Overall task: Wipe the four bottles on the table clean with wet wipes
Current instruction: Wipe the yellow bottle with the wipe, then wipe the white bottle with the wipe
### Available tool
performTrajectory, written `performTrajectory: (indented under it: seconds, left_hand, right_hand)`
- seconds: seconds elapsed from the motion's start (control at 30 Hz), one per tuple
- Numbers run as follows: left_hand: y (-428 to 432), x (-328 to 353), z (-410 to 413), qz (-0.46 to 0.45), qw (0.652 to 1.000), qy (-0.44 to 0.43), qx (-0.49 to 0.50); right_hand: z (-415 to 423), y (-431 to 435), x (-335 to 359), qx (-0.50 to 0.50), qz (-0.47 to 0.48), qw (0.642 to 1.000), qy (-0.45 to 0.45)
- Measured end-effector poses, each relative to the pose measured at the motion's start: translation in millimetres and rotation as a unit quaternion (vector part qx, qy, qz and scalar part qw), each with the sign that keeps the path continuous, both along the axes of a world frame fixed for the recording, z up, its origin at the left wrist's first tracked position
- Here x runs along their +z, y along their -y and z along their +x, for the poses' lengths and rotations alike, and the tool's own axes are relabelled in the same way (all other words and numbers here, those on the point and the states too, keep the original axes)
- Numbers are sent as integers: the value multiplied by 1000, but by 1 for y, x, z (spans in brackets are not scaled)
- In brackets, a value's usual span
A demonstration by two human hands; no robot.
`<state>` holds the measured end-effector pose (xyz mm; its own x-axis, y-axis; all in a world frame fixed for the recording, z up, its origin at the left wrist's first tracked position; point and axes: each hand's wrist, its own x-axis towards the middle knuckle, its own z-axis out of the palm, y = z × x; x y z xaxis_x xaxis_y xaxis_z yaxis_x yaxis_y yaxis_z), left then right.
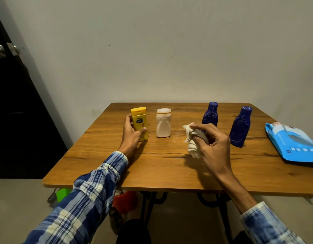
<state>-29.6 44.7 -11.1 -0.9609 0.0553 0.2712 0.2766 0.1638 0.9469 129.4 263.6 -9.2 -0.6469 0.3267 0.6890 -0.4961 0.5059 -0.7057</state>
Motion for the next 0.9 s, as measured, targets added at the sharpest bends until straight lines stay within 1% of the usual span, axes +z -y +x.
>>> performTrajectory:
  seconds: [0.13, 0.2, 0.3, 0.37, 0.43, 0.5, 0.57, 0.63, 0.73, 0.9]
  left_hand:
    - [0, 1, 5, -2, 1000, -18, 7]
    - [0, 3, 9, 0, 998, -53, 46]
    - [-4, 11, 19, -11, 979, -160, 126]
    - [-13, 21, 30, -30, 959, -244, 141]
    - [-27, 34, 39, -70, 939, -317, 116]
    - [-45, 45, 40, -118, 926, -353, 64]
    - [-62, 50, 34, -157, 927, -339, 25]
    - [-77, 50, 27, -185, 936, -299, 9]
    - [-89, 44, 15, -212, 945, -250, 3]
    - [-96, 28, 1, -229, 955, -188, 15]
  right_hand:
    - [2, -2, 1, 0, -4, 1000, -3]
    - [2, -2, 1, -1, -3, 1000, -4]
    - [4, -3, 2, -3, -4, 1000, -7]
    - [5, -3, 3, -5, -5, 1000, -9]
    - [6, -3, 4, -4, -7, 1000, -9]
    - [7, -3, 5, -5, -8, 1000, -11]
    - [8, -3, 6, -9, -6, 1000, -13]
    - [10, -4, 8, -11, -5, 1000, -16]
    - [10, -5, 10, -13, -4, 1000, -19]
    - [6, -8, 12, -17, -6, 1000, -24]
